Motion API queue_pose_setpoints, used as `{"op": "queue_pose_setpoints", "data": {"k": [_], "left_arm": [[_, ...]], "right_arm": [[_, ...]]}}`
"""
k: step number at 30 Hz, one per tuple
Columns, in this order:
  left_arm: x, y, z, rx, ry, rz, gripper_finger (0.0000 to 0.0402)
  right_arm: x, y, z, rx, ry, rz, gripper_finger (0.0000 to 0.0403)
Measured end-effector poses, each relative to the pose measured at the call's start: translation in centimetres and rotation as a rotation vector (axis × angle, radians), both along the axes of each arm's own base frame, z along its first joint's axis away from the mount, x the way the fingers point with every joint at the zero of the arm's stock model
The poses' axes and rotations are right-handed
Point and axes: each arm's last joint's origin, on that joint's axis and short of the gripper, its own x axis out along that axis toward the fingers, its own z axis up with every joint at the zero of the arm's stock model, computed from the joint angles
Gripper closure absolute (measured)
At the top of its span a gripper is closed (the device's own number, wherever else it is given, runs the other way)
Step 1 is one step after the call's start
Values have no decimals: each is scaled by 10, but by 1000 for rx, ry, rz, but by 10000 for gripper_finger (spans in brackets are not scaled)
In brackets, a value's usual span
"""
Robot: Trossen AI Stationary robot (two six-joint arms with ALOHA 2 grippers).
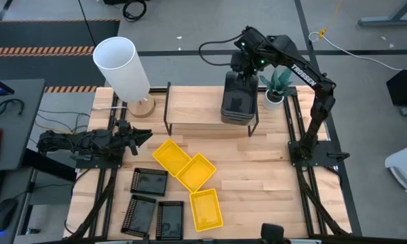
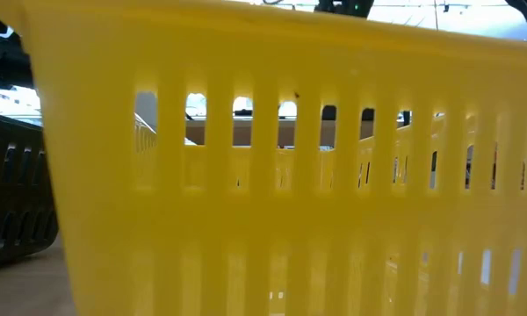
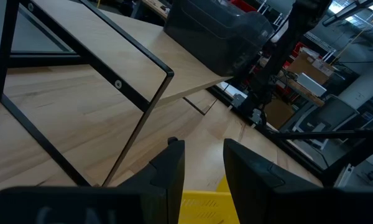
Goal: Stack baskets on shelf by color
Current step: Put the stacked transparent black bins on the shelf
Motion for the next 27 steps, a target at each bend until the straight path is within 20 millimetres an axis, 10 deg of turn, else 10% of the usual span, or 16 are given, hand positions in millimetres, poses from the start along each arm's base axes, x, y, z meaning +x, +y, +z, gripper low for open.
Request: {"op": "queue_pose_setpoints", "data": {"k": [16, 27], "left_arm": [[0, 0, 0, 0, 0, 0, 285], [0, 0, 0, 0, 0, 0, 285]], "right_arm": [[30, 69, -13, 212, 62, 68, 225], [28, 70, -38, 263, 188, 76, 225]]}}
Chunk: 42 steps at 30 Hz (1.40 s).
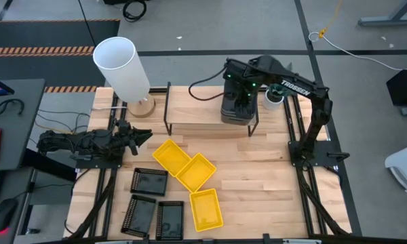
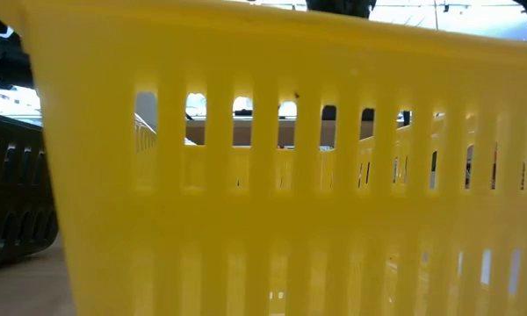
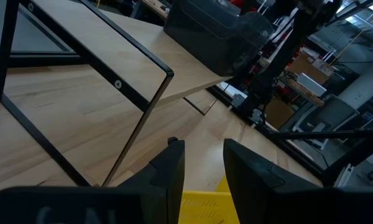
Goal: Stack baskets on shelf by color
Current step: Put the stacked transparent black bins on the shelf, then put the top yellow bin on the shelf
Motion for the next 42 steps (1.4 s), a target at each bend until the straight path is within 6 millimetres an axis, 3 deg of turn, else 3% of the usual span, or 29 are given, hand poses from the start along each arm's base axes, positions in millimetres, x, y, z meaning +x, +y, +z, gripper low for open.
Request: {"op": "queue_pose_setpoints", "data": {"k": [7, 20, 31, 38, 42], "left_arm": [[0, 0, 0, 0, 0, 0, 285], [0, 0, 0, 0, 0, 0, 285], [0, 0, 0, 0, 0, 0, 285], [0, 0, 0, 0, 0, 0, 285], [0, 0, 0, 0, 0, 0, 285]], "right_arm": [[-6, -4, -11, 18, 42, 12, 228], [-54, 8, -12, 0, 71, 3, 237], [-63, 11, -9, -15, 60, -8, 237], [-61, 11, 7, -83, -132, -72, 237], [-65, 23, 24, -126, -282, -70, 237]]}}
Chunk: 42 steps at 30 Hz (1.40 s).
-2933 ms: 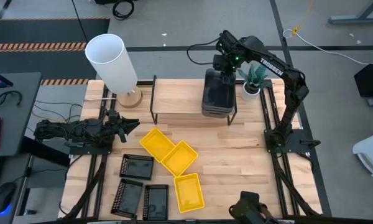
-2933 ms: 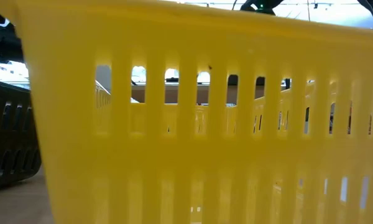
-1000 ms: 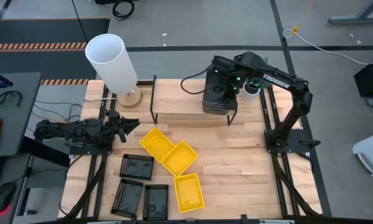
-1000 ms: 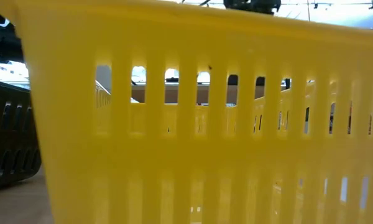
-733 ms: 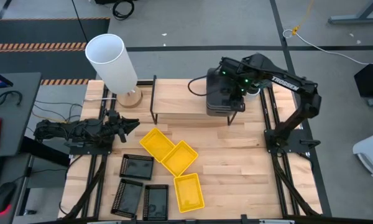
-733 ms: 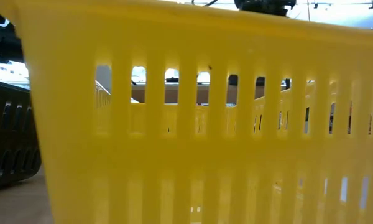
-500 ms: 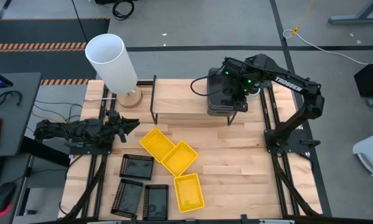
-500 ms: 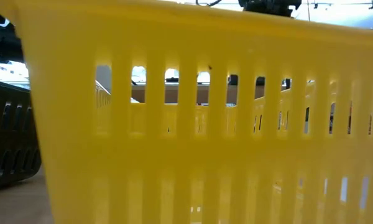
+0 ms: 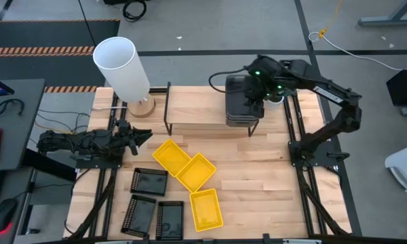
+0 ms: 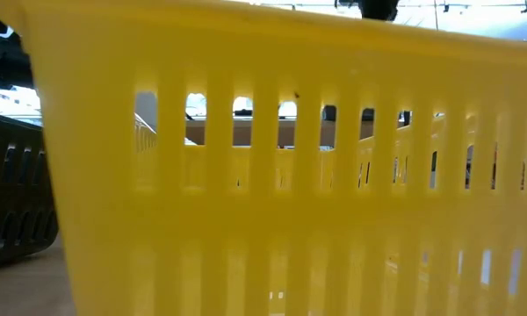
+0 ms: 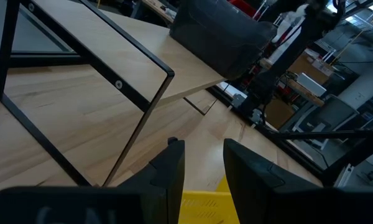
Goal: Stack baskets on shelf by color
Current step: Put the top yellow bin on the shelf
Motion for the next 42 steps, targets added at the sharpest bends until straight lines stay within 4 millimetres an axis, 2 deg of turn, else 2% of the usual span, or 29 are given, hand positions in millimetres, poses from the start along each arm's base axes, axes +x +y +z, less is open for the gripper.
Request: {"op": "queue_pose_setpoints", "data": {"k": [9, 14, 19, 25, 34, 42], "left_arm": [[0, 0, 0, 0, 0, 0, 285], [0, 0, 0, 0, 0, 0, 285], [0, 0, 0, 0, 0, 0, 285], [0, 0, 0, 0, 0, 0, 285], [0, 0, 0, -1, -1, 0, 285], [0, 1, 7, -371, -229, 69, 285]], "right_arm": [[-31, 48, 56, 5, -464, 68, 239], [-50, 75, 61, 23, -596, 73, 247], [-63, 95, 46, 83, -662, 46, 254], [-70, 113, 22, 168, -759, 53, 258], [-73, 131, -24, 267, -913, 50, 258], [-84, 140, -65, 349, -1032, 9, 258]]}}
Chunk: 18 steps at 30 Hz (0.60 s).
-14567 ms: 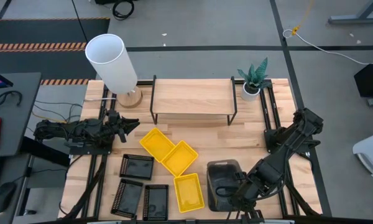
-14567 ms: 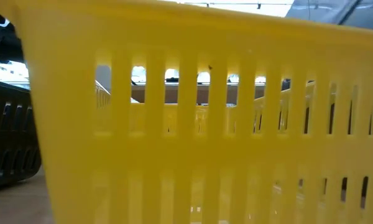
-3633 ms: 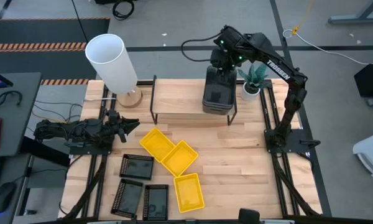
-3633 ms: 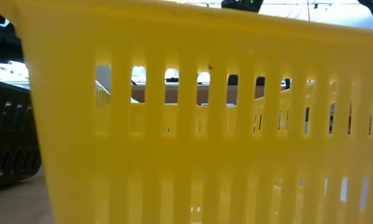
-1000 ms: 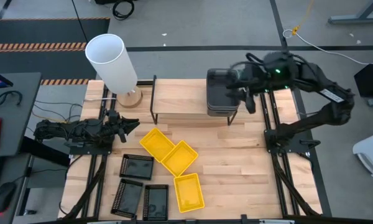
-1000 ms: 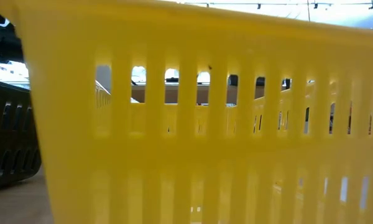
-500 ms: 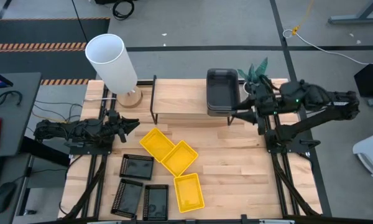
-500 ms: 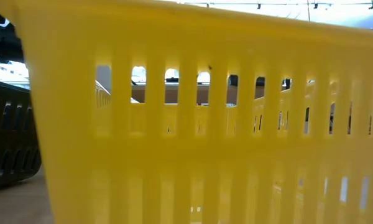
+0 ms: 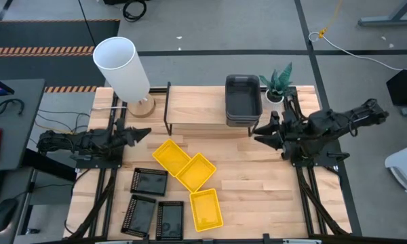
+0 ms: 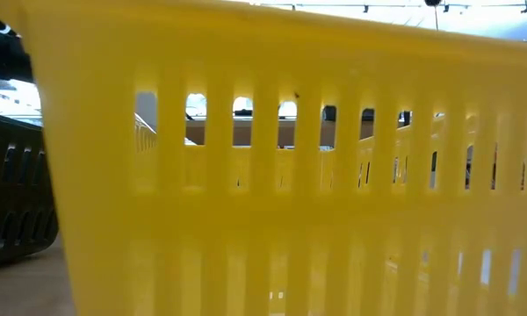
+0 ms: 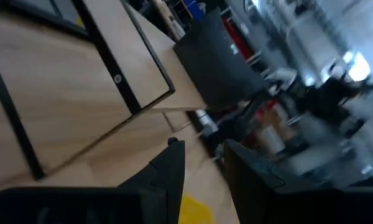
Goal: Stack baskets on shelf by color
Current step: Put the top yellow bin on the shelf
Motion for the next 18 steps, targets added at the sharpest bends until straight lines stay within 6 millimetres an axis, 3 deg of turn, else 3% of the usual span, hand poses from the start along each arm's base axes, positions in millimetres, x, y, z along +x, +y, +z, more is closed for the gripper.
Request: {"op": "queue_pose_setpoints", "data": {"k": [11, 18], "left_arm": [[0, 0, 1, -136, -72, 0, 285], [1, -2, 6, -104, -105, -69, 285]], "right_arm": [[-17, 2, -61, 144, -219, 30, 278], [-31, -9, -113, 287, -346, 49, 325]]}}
